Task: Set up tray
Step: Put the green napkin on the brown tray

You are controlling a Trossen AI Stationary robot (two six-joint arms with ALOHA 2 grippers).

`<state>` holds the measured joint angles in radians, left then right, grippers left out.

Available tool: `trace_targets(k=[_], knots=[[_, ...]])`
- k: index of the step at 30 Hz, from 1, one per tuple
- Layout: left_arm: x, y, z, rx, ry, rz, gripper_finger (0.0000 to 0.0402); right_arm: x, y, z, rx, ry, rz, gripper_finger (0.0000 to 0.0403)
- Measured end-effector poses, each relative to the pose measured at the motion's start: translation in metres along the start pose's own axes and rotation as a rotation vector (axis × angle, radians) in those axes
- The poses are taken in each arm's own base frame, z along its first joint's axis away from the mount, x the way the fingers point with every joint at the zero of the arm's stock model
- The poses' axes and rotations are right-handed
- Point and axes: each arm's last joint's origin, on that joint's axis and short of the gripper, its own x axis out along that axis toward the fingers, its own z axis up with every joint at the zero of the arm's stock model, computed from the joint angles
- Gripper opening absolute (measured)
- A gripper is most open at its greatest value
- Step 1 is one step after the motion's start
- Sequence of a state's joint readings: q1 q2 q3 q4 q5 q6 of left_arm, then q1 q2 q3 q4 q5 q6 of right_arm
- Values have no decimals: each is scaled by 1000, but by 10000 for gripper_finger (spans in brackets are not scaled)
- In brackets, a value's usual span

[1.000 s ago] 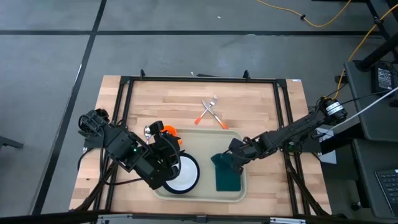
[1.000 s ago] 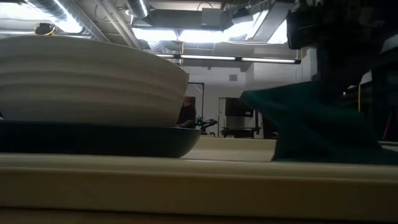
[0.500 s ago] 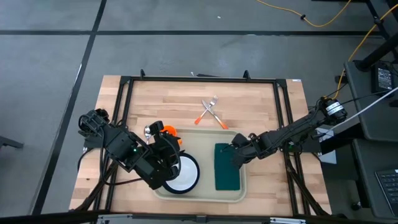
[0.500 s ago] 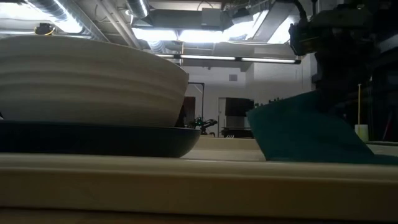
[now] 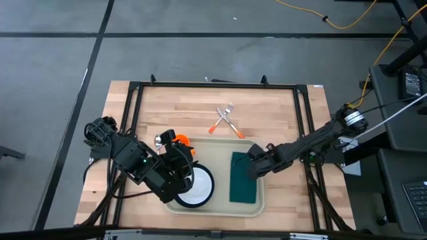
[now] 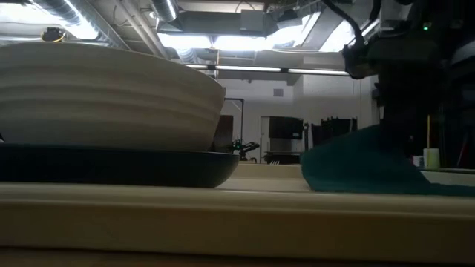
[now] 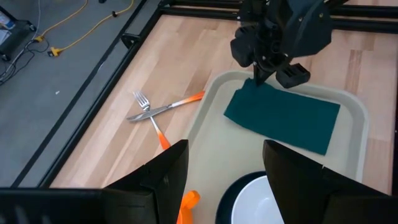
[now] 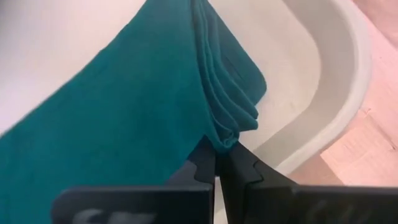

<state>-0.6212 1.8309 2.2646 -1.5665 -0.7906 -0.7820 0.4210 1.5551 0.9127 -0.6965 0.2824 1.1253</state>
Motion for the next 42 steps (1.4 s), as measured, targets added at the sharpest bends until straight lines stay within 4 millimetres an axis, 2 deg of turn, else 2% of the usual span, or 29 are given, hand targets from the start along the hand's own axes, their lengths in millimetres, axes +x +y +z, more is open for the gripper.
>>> trace_targets(k=[22, 34, 42], knots=[[0, 0, 0, -7, 0, 0, 200, 2, -2, -2, -211, 42, -23, 8], [0, 0, 0, -9, 0, 1, 200, 7, -9, 12, -288, 55, -17, 8], [0, 0, 0, -9, 0, 1, 200, 8, -8, 17, -272, 37, 14, 8]])
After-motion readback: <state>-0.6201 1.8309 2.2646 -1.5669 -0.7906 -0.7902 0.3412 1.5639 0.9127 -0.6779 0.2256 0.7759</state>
